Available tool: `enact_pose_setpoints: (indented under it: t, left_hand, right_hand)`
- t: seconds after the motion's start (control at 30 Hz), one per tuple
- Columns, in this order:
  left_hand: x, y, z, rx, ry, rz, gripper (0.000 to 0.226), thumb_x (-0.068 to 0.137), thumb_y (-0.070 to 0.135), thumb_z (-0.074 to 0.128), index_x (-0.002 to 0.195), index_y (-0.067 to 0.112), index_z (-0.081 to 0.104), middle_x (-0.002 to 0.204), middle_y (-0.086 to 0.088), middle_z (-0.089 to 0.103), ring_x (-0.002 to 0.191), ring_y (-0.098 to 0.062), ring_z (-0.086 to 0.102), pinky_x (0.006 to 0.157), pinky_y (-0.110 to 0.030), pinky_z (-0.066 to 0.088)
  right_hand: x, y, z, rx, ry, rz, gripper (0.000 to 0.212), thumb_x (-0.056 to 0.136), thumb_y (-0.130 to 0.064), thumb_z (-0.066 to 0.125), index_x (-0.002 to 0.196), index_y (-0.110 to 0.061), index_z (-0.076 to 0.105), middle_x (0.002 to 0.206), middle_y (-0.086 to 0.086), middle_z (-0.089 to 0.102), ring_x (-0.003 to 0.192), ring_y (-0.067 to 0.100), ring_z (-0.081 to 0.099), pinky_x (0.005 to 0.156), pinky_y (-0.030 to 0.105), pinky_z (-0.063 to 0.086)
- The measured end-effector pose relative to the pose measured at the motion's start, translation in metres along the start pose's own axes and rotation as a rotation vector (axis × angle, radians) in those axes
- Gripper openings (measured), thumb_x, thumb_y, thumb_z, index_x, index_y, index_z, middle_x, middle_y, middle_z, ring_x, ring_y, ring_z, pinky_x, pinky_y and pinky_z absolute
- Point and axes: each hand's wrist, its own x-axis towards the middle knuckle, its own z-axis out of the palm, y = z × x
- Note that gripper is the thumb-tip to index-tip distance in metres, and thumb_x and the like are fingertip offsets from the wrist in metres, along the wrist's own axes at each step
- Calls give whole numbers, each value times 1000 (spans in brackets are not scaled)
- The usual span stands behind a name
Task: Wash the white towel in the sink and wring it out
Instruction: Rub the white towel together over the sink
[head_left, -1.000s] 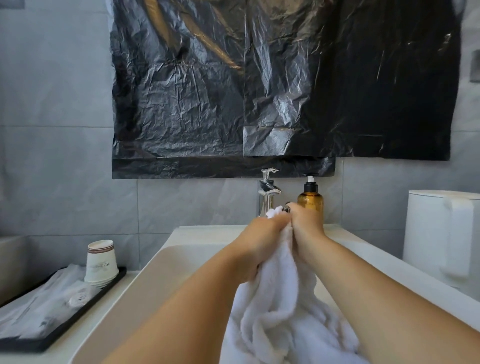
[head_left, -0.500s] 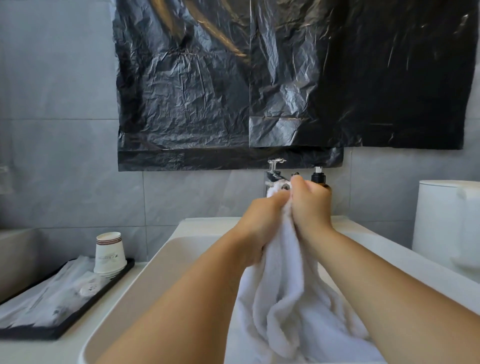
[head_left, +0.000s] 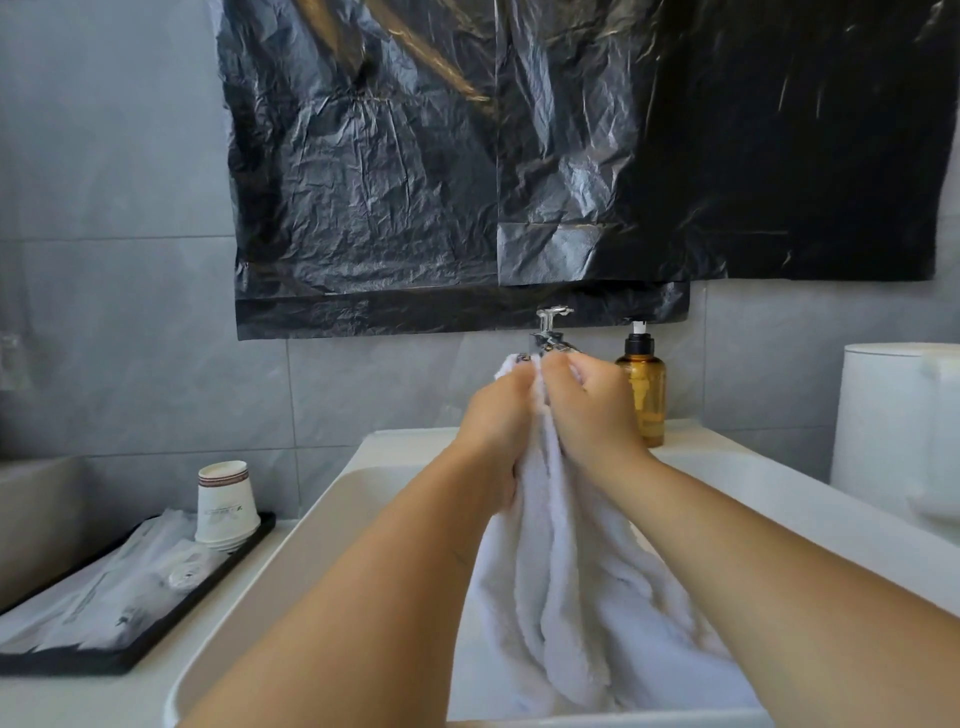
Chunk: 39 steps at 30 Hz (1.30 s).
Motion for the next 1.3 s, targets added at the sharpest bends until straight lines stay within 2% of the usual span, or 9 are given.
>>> enact_pose_setpoints:
  t: [0.13, 0.27, 0.4, 0.5, 0.6, 0.9, 1.03, 1.2, 1.3]
  left_hand:
    - [-13, -4, 12, 53, -177, -125, 41, 97, 43, 52, 107, 10, 72, 97, -15, 70, 89, -28, 67, 93, -41, 51]
    - [-6, 2, 4, -203, 36, 27, 35, 82, 51, 68, 77, 17, 69, 79, -12, 65, 82, -30, 66, 93, -47, 52]
    - [2, 10, -15, -367, 185, 172, 54, 62, 46, 82, 98, 19, 53, 86, -6, 55, 79, -25, 59, 83, -43, 52]
    - [-3, 11, -15, -314, 201, 141, 40, 77, 27, 78, 109, 14, 57, 82, -7, 63, 70, -22, 64, 64, -32, 54]
    - [-5, 7, -8, -114, 68, 142, 45, 70, 23, 81, 111, 9, 68, 91, -11, 76, 75, -23, 73, 63, -31, 60]
    - [-3, -9, -9, 961, -129, -174, 71, 63, 58, 82, 114, 16, 54, 108, 2, 62, 96, -22, 61, 83, -34, 48]
    - [3, -12, -21, 659, 85, -16, 29, 69, 33, 75, 82, 10, 65, 77, -3, 66, 73, -23, 61, 65, -28, 45]
    - [5, 0, -23, -13, 202, 17, 18, 75, 18, 67, 86, 6, 74, 77, -8, 71, 70, -26, 65, 66, -30, 50]
    - [10, -4, -25, -16, 258, -10, 26, 75, 22, 67, 93, 4, 72, 85, -9, 74, 76, -30, 70, 68, -34, 53]
  right_hand:
    - [22, 24, -11, 150, -15, 518, 28, 71, -31, 63, 50, -13, 61, 61, 5, 60, 69, 24, 56, 69, 39, 47]
    - [8, 18, -10, 214, -564, 794, 56, 84, -65, 53, 99, -16, 76, 101, 12, 75, 100, 29, 69, 92, 40, 53]
    - [-7, 6, -16, 139, -936, 832, 68, 83, -73, 51, 109, -14, 72, 106, 8, 74, 100, 24, 69, 95, 39, 51]
    - [0, 1, -16, 32, -538, 660, 49, 83, -54, 67, 99, -8, 71, 88, 5, 74, 83, 23, 70, 79, 36, 55]
    - [15, 3, -20, 133, -21, 496, 31, 82, -40, 72, 67, -16, 57, 65, 0, 53, 63, 18, 49, 58, 30, 35]
    - [28, 7, -39, 221, 552, 269, 38, 91, -26, 60, 61, -19, 38, 60, -7, 38, 54, 9, 34, 48, 19, 31]
    - [32, 10, -40, 176, 335, 313, 42, 80, -30, 68, 58, -19, 34, 58, -5, 32, 58, 16, 29, 53, 29, 27]
    - [22, 15, -29, 164, -510, 648, 70, 47, -63, 85, 96, -13, 74, 94, 3, 75, 92, 22, 71, 91, 36, 52]
    - [17, 11, -24, 100, -408, 538, 27, 78, -38, 79, 85, -13, 72, 83, 3, 73, 82, 20, 68, 77, 31, 51]
